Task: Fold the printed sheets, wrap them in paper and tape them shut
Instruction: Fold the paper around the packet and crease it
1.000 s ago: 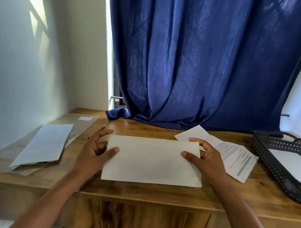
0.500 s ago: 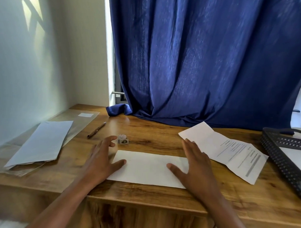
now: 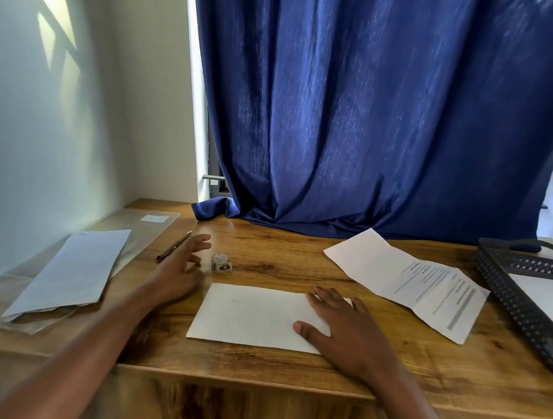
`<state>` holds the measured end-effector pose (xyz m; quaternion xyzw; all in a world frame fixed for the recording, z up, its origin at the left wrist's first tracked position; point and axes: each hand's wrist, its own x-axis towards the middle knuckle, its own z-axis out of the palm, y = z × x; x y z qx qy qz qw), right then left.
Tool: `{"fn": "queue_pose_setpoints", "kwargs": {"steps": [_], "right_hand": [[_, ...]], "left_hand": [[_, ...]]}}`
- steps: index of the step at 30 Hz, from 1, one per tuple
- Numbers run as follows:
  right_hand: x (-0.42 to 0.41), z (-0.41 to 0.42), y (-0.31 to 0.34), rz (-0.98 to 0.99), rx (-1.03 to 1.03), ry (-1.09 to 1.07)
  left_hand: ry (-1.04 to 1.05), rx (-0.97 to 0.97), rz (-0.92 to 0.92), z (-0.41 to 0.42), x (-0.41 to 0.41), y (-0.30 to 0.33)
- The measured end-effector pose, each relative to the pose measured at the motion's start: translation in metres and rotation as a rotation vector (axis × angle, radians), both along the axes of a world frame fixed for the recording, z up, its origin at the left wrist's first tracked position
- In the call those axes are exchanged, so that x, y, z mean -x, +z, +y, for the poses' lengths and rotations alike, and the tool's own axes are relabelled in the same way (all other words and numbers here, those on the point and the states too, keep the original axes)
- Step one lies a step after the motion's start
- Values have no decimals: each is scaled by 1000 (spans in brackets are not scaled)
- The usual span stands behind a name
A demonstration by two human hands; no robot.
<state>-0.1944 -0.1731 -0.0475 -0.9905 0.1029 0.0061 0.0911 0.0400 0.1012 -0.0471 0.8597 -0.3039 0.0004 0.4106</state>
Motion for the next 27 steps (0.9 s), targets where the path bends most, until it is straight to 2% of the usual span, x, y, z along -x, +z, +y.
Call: {"fn": "queue_pose_setpoints", "kwargs": {"steps": [4,7,12,16,18,21,23,27], "right_hand": [[1,1,2,1,-23,-11],[2,2,3,-12,-38,-18],[1,1,1,-52,-86,-39],[3,0,3,-176,-183,-62],[6,0,6,-315,-287,-85],[11,-4,7,-497,-567,-132],[13,-6,6,-562,-683,-125],[13,-8,7,-636,-748,-86]], "left_hand": [[-133,-70,-9,-11,-17,3],[-146,-61,-47,-17,-26,-5],[-63,61,-31,-17,-16,-5],[-37,259,27,-22,8,10],[-80,372,75,-33,28,20],[-197,452,160,-60,64,29],[-296,442,173,-80,83,27],[-440,370,128,-108,105,17]]}}
